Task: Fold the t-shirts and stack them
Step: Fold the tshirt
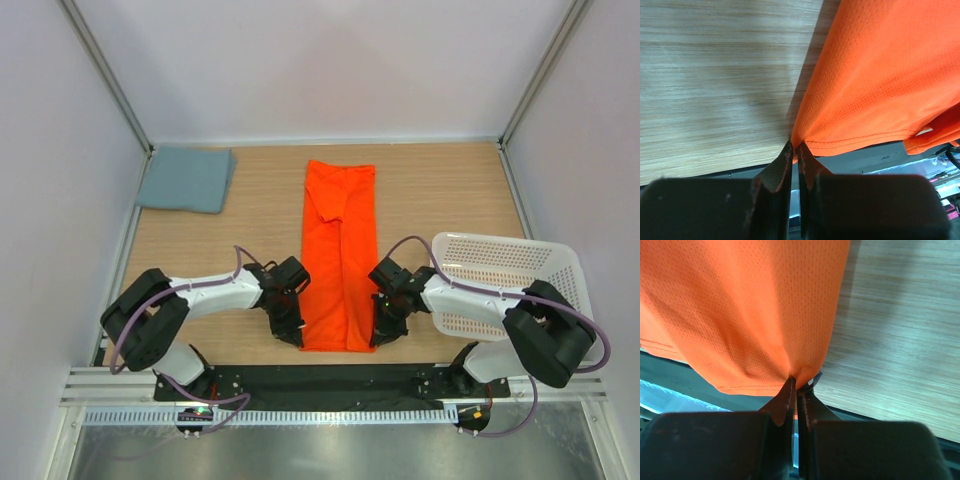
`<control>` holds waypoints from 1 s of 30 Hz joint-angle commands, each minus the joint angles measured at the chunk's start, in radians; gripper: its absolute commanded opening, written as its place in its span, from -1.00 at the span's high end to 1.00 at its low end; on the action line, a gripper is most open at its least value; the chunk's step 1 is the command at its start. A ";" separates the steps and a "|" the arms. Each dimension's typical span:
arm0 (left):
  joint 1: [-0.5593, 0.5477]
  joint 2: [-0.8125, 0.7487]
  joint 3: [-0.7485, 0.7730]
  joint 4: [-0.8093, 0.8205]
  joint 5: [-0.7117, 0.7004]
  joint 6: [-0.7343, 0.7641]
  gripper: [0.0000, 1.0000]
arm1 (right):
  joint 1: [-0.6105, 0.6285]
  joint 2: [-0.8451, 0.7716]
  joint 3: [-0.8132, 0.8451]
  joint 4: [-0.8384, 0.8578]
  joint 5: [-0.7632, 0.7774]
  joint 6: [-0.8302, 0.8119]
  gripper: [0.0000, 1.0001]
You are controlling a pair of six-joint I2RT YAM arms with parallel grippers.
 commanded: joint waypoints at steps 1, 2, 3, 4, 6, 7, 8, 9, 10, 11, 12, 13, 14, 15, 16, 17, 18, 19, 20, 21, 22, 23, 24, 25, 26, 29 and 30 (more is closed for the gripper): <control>0.005 -0.043 0.000 0.039 0.018 0.007 0.83 | 0.005 -0.034 0.003 0.037 -0.002 0.003 0.93; 0.003 -0.049 0.003 0.039 0.017 0.011 0.83 | 0.005 -0.046 0.021 0.032 0.005 0.000 0.93; 0.005 -0.053 0.009 0.037 0.015 0.013 0.83 | 0.004 -0.050 0.033 0.018 0.019 -0.001 0.95; 0.006 -0.061 0.025 0.027 0.006 0.016 0.85 | 0.004 -0.058 0.049 0.007 0.033 -0.015 0.97; 0.011 -0.067 0.077 -0.024 -0.026 0.040 0.88 | -0.004 -0.072 0.114 -0.038 0.076 -0.047 0.97; 0.017 -0.067 0.098 -0.047 -0.035 0.055 0.88 | -0.010 -0.074 0.139 -0.055 0.088 -0.062 0.97; 0.025 -0.063 0.124 -0.065 -0.044 0.083 0.88 | -0.016 -0.069 0.192 -0.095 0.102 -0.076 0.97; 0.049 -0.063 0.147 -0.087 -0.053 0.098 0.88 | -0.036 -0.063 0.220 -0.112 0.123 -0.093 0.97; 0.065 -0.058 0.193 -0.114 -0.055 0.112 0.90 | -0.048 -0.055 0.245 -0.126 0.126 -0.125 0.97; 0.086 -0.049 0.213 -0.125 -0.051 0.125 0.90 | -0.066 -0.034 0.292 -0.155 0.131 -0.142 0.97; 0.126 -0.044 0.235 -0.134 -0.046 0.154 0.92 | -0.085 -0.021 0.314 -0.163 0.131 -0.157 0.97; 0.149 -0.034 0.261 -0.147 -0.043 0.169 0.92 | -0.132 -0.008 0.334 -0.169 0.119 -0.173 0.97; 0.170 -0.011 0.308 -0.154 -0.035 0.187 0.93 | -0.157 0.006 0.369 -0.171 0.111 -0.205 0.97; 0.189 0.006 0.339 -0.161 -0.031 0.216 0.94 | -0.181 0.040 0.389 -0.174 0.100 -0.220 0.97; 0.233 0.022 0.364 -0.171 -0.025 0.233 0.94 | -0.227 0.060 0.412 -0.175 0.081 -0.237 0.97; 0.252 0.038 0.420 -0.173 -0.014 0.247 0.95 | -0.244 0.078 0.462 -0.183 0.077 -0.269 0.97; 0.270 0.078 0.448 -0.174 0.008 0.260 0.96 | -0.263 0.125 0.492 -0.187 0.076 -0.289 0.97; 0.298 0.095 0.474 -0.179 0.015 0.289 0.96 | -0.287 0.149 0.554 -0.194 0.073 -0.306 0.97; 0.313 0.120 0.538 -0.184 0.025 0.301 0.97 | -0.300 0.178 0.588 -0.204 0.068 -0.335 0.97; 0.322 0.159 0.568 -0.188 0.044 0.315 0.98 | -0.310 0.201 0.621 -0.212 0.067 -0.348 0.97; 0.333 0.186 0.604 -0.199 0.049 0.338 0.98 | -0.320 0.250 0.653 -0.220 0.067 -0.357 0.97; 0.353 0.207 0.632 -0.204 0.057 0.352 0.99 | -0.335 0.273 0.712 -0.223 0.068 -0.365 0.97; 0.362 0.229 0.695 -0.211 0.061 0.361 0.99 | -0.343 0.294 0.740 -0.226 0.067 -0.377 0.97; 0.373 0.270 0.719 -0.220 0.072 0.370 0.99 | -0.352 0.320 0.766 -0.229 0.064 -0.380 0.97; 0.391 0.287 0.744 -0.222 0.077 0.381 1.00 | -0.369 0.362 0.814 -0.233 0.060 -0.386 0.97; 0.424 0.347 0.828 -0.219 0.100 0.392 1.00 | -0.390 0.448 0.901 -0.249 0.056 -0.397 0.97; 0.443 0.359 0.848 -0.217 0.110 0.395 0.99 | -0.407 0.466 0.921 -0.252 0.050 -0.398 0.97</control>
